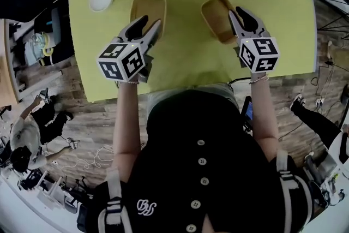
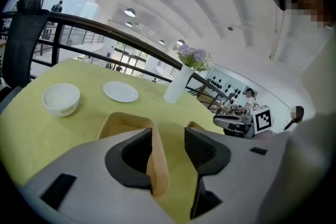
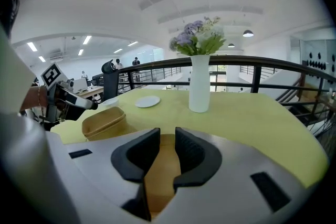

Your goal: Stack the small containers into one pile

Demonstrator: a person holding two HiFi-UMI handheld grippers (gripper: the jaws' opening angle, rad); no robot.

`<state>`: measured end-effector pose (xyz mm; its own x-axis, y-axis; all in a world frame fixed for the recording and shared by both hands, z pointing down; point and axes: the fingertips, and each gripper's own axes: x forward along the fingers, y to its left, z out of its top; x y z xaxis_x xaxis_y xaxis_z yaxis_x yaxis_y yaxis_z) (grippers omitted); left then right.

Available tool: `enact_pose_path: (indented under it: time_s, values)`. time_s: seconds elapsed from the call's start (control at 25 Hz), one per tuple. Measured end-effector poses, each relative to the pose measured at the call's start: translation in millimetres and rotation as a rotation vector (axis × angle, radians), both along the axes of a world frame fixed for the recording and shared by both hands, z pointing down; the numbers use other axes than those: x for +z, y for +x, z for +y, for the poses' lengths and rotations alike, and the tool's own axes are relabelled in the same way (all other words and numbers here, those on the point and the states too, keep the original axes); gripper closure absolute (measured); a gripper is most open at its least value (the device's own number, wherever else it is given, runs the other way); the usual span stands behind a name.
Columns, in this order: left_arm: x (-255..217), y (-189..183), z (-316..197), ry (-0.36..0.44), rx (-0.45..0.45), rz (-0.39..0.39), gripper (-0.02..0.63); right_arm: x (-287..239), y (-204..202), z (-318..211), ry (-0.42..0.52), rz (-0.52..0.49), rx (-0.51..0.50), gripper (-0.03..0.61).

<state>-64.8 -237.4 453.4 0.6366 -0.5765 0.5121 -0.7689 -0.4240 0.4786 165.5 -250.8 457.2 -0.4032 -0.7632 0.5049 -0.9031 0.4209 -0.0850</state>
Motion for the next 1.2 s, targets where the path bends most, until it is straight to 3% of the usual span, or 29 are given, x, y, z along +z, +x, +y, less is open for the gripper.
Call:
enact_pose_path:
  time_s: [0.32,0.84,1.2]
  values:
    - [3,36,20,-0.014,0.101,-0.012,0.419,19,37,5,-0.056,0.007,0.056,0.492]
    - [9,80,28,-0.031,0.192,0.006,0.443,64,39,10,-0.175,0.063,-0.007,0.489]
    - [19,87,31,-0.057,0.207,-0.011,0.453,82,41,6,-0.231,0.098,-0.061,0.507]
